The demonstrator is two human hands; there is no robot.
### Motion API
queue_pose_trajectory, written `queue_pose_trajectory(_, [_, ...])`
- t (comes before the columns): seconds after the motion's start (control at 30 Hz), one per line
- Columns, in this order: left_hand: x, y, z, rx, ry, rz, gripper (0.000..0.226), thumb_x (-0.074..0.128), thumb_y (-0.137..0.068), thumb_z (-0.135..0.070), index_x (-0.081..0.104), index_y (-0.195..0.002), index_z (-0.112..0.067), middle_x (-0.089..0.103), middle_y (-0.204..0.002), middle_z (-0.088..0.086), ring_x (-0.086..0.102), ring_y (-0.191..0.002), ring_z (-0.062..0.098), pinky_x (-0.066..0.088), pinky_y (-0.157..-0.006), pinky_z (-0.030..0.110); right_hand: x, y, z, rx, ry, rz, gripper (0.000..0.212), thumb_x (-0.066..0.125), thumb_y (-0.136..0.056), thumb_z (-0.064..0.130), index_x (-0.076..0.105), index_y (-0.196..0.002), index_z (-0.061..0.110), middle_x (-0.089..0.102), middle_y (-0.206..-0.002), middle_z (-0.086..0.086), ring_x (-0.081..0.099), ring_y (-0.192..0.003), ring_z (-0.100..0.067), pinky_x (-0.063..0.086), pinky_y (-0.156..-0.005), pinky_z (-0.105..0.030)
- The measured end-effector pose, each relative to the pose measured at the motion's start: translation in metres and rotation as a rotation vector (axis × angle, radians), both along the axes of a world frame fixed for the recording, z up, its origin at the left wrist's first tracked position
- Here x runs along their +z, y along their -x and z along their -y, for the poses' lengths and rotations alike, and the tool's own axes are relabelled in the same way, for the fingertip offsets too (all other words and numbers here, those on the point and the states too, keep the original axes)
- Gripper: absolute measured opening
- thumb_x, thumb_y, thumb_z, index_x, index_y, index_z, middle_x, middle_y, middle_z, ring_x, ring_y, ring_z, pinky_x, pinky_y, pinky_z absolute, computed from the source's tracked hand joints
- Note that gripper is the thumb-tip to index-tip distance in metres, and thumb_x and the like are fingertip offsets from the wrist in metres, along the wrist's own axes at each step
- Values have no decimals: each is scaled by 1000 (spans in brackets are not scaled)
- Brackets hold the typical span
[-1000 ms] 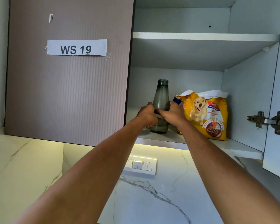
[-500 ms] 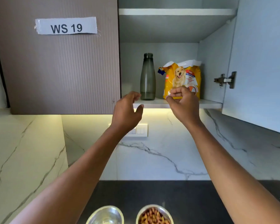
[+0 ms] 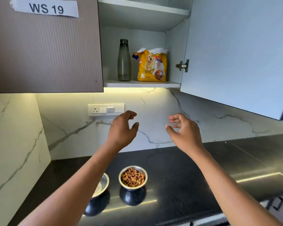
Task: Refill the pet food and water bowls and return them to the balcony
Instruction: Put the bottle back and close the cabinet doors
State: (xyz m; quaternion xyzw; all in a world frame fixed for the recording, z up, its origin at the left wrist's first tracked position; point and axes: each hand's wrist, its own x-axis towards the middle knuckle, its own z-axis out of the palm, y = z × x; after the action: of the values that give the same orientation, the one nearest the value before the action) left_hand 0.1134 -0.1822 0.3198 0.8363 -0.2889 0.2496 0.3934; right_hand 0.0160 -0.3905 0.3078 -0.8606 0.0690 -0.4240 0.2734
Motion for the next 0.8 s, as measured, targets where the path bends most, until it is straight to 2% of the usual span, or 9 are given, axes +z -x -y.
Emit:
queue_pose_trajectory(0.1, [9,26,7,-12,14,10,40,67,-95,-25,59,-134,-18,66,-133,0,61,-123,18,45,-93,26,5,31,10,22,70,73,27,77,-91,28,68,-115,20,77,-112,6,75,-97,-13,65,-84,-41])
queue_pose_trajectory(0.27, [29,57,20,40,29,39,40,68,-94,-23,60,-132,-15,68,-130,4,63,-121,21,45,-91,26,22,75,30,-1,304,251,26,73,-91,28,70,-114,17,76,-97,4,72,-78,-13,65,-67,-40])
queue_pose_trajectory(0.37, [39,75,36,85,60,35,39,68,-94,-22,61,-131,-15,69,-128,5,64,-120,22,47,-91,29,34,103,51,-51,385,412,24,65,-91,27,72,-111,14,74,-95,2,70,-78,-17,61,-62,-38])
queue_pose_trajectory(0.47, [38,96,56,112,89,46,38,69,-94,-22,61,-131,-15,69,-127,5,64,-119,23,49,-91,31,45,132,79,-127,439,613,25,66,-89,16,76,-111,9,74,-106,-5,69,-95,-26,57,-76,-35])
queue_pose_trajectory(0.57, [30,118,75,131,106,34,39,69,-93,-21,60,-131,-15,69,-127,5,64,-120,23,48,-92,31,53,155,111,-193,413,733,42,68,-86,12,71,-128,2,66,-133,-16,59,-123,-38,48,-101,-44])
queue_pose_trajectory(0.67, [22,136,85,155,112,7,41,70,-93,-21,59,-132,-15,70,-127,6,64,-120,24,49,-95,33,57,158,138,-229,265,685,66,64,-92,17,46,-152,-5,46,-157,-23,46,-143,-41,36,-116,-47])
queue_pose_trajectory(0.73, [20,146,88,169,103,-12,42,70,-93,-21,57,-133,-15,69,-128,6,64,-120,24,49,-94,32,54,154,146,-175,151,608,70,58,-99,20,32,-160,-5,43,-160,-23,44,-145,-38,38,-117,-46])
queue_pose_trajectory(0.8, [22,151,88,189,101,-13,42,70,-93,-21,57,-133,-15,69,-127,6,64,-120,24,48,-93,32,50,147,144,-124,79,573,67,57,-104,15,27,-162,-2,45,-160,-22,47,-143,-37,43,-115,-44])
